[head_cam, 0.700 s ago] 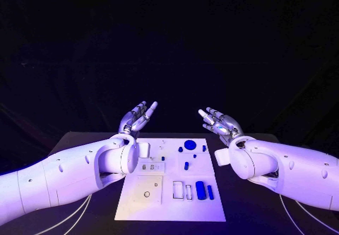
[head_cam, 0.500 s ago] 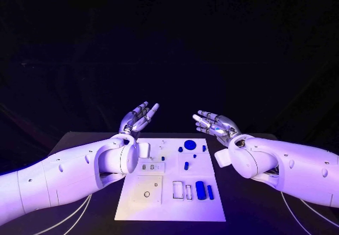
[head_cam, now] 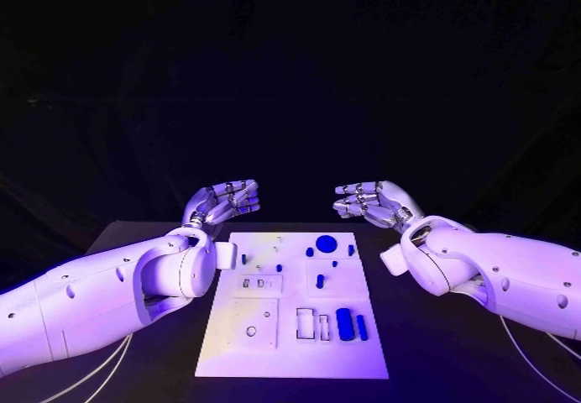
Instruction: Assemble the parts on the task board
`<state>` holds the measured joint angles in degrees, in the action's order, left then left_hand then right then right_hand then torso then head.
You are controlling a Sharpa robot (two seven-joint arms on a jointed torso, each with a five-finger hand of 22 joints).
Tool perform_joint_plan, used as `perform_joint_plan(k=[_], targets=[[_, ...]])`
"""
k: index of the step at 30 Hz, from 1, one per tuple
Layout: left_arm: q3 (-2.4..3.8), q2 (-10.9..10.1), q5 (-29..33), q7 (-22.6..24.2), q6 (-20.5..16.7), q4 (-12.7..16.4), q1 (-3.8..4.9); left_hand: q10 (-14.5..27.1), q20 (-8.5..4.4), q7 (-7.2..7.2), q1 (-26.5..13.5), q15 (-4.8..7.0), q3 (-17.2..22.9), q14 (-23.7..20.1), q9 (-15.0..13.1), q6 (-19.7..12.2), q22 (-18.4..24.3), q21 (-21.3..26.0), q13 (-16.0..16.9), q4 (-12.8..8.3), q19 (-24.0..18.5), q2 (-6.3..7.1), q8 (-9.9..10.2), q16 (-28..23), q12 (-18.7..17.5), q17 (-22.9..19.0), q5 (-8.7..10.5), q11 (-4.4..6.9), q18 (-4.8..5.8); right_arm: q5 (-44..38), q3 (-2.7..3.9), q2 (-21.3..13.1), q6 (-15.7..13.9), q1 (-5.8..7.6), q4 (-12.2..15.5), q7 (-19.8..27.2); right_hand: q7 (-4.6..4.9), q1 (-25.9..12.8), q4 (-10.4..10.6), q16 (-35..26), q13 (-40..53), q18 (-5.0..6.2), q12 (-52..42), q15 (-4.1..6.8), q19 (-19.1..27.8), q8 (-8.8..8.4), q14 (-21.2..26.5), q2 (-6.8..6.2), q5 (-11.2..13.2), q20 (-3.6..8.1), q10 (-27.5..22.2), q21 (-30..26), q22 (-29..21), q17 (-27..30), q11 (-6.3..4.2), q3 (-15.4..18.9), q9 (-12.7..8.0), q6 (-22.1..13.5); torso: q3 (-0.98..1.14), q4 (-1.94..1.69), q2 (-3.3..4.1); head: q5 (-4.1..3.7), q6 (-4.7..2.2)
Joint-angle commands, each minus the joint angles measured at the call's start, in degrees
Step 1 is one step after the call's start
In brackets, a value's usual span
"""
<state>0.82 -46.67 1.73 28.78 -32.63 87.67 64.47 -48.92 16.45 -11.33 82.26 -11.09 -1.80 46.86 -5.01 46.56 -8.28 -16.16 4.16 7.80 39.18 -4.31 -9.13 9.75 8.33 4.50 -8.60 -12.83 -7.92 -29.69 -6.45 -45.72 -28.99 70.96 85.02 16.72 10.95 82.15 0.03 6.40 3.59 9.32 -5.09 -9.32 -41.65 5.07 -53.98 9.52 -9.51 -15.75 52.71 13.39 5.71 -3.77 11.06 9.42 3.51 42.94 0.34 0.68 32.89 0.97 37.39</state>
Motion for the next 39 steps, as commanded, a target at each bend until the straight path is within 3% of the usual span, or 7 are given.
perform_joint_plan(k=[1, 14, 19, 22, 25, 29, 39], targets=[[0.09, -0.7, -1.3, 0.7, 2.3, 1.0, 0.32, -4.2, -0.09, -2.91, 1.0, 1.47, 0.6, 5.0, 0.1, 3.8, -0.6, -2.0, -0.1, -1.0, 3.4, 0.09, -0.6, 1.2, 0.7, 0.3, -0.21, 1.24, -1.99, -13.5, 0.08, 0.0, -0.4, 0.48, -0.8, -1.9, 0.47, 2.6, -3.4, 1.3, 0.2, 1.32, -0.2, 3.36, -11.7, 0.44, -12.0, -0.54, 0.1, 3.14, 10.2, 3.8, 0.7, -1.0, -2.62, -2.9, 0.4, 10.4, 0.09, -0.23, 1.16, 0.00, -0.28], [0.11, -4.5, -4.2, -0.9, 5.0, 6.7, 1.52, -9.8, -1.23, -1.48, 2.5, 3.25, 2.0, 11.3, 1.1, 8.4, -1.2, -4.7, -0.5, -3.5, 7.8, 2.27, 0.4, 0.6, -0.9, 0.0, -0.44, 2.94, -2.69, -34.9, 0.31, 1.9, 3.9, 2.82, -3.3, -12.0, -0.15, 1.9, -5.2, 3.4, 0.5, 1.34, 1.2, 6.14, -19.9, -0.14, -22.3, -3.98, -1.7, 6.41, 13.2, 7.6, 2.0, -4.0, -3.99, -5.2, 0.5, 14.3, 0.33, -0.67, 4.33, 0.00, -0.56], [0.26, -5.4, -4.5, -1.2, 5.8, 8.7, 1.60, -9.8, -1.25, -1.53, 2.3, 3.19, 2.1, 11.3, 1.2, 8.5, -1.1, -4.7, -0.5, -3.4, 7.8, 2.24, 0.5, 0.3, -1.1, -0.1, -0.44, 2.89, -2.65, -41.9, 0.34, 3.2, 7.3, 3.94, -4.3, -15.1, -1.30, 0.7, -4.8, 9.7, 0.8, 1.26, 0.9, 8.54, -27.3, 0.34, -31.3, -5.13, -1.2, 9.05, 14.0, 13.3, 5.0, -8.7, -5.34, -5.5, 0.7, 16.2, 0.39, -0.88, 5.71, -0.21, -0.64], [0.59, -6.0, -4.5, -1.3, 6.4, 10.0, 1.64, -9.8, -1.25, -1.54, 2.3, 3.18, 2.1, 11.3, 1.2, 8.5, -1.1, -4.7, -0.5, -3.4, 7.8, 2.25, 0.6, 0.3, -1.2, -0.1, -0.43, 2.88, -2.64, -47.4, 0.35, 4.4, 9.2, 4.66, -4.8, -17.6, -1.99, -0.3, -3.9, 21.1, 1.1, 1.11, 1.0, 9.42, -31.7, 0.11, -32.4, -5.79, -0.6, 10.53, 14.3, 18.3, 8.1, -16.6, -6.30, -6.5, 0.6, 17.2, 0.51, -0.89, 6.55, -0.24, -0.65], [0.81, -6.4, -4.5, -1.4, 6.6, 11.1, 1.76, -9.8, -1.25, -1.60, 2.1, 3.11, 2.1, 11.2, 1.2, 8.4, -1.1, -4.7, -0.5, -3.4, 7.8, 2.31, 0.8, 0.0, -1.5, -0.2, -0.42, 2.81, -2.61, -52.4, 0.35, 5.3, 10.9, 5.23, -4.9, -20.1, -2.44, -0.3, -3.8, 40.6, 1.5, -0.92, 1.1, 9.65, -36.0, -0.19, -32.7, -6.38, -0.5, 11.06, 14.1, 32.3, 24.2, -33.8, -6.03, -8.0, 0.6, 17.8, 0.56, -1.00, 7.21, -0.45, -0.93], [0.97, -6.8, -4.5, -1.5, 6.9, 11.8, 2.13, -9.8, -1.24, -1.66, 2.0, 3.05, 2.1, 11.2, 1.2, 8.4, -1.0, -4.7, -0.5, -3.4, 7.7, 2.36, 1.0, -0.2, -1.7, -0.2, -0.40, 2.75, -2.60, -56.8, 0.35, 6.1, 13.0, 5.67, -5.1, -22.5, -2.62, -0.4, -3.7, 54.2, 1.7, -2.96, 1.1, 9.84, -38.8, -0.62, -33.1, -7.49, -0.4, 10.96, 13.2, 45.5, 40.6, -48.4, -6.09, -9.8, 0.7, 18.1, 0.52, -1.28, 7.88, -0.78, -1.21], [1.13, -7.9, -4.4, -1.8, 7.2, 12.8, 3.23, -9.7, -1.21, -1.72, 1.9, 2.99, 2.2, 11.1, 1.3, 8.4, -0.9, -4.6, -0.5, -3.5, 7.6, 2.40, 1.2, -0.5, -2.0, -0.3, -0.39, 2.69, -2.58, -64.3, 0.33, 8.1, 16.9, 6.24, -5.2, -28.2, -3.10, -1.9, -2.6, 65.2, 2.5, -4.43, 1.0, 9.77, -39.9, -1.17, -32.6, -10.11, -0.6, 10.65, 12.8, 57.0, 55.0, -60.1, -6.51, -14.9, 0.8, 17.9, 0.53, -1.74, 9.50, -2.09, -1.72]])
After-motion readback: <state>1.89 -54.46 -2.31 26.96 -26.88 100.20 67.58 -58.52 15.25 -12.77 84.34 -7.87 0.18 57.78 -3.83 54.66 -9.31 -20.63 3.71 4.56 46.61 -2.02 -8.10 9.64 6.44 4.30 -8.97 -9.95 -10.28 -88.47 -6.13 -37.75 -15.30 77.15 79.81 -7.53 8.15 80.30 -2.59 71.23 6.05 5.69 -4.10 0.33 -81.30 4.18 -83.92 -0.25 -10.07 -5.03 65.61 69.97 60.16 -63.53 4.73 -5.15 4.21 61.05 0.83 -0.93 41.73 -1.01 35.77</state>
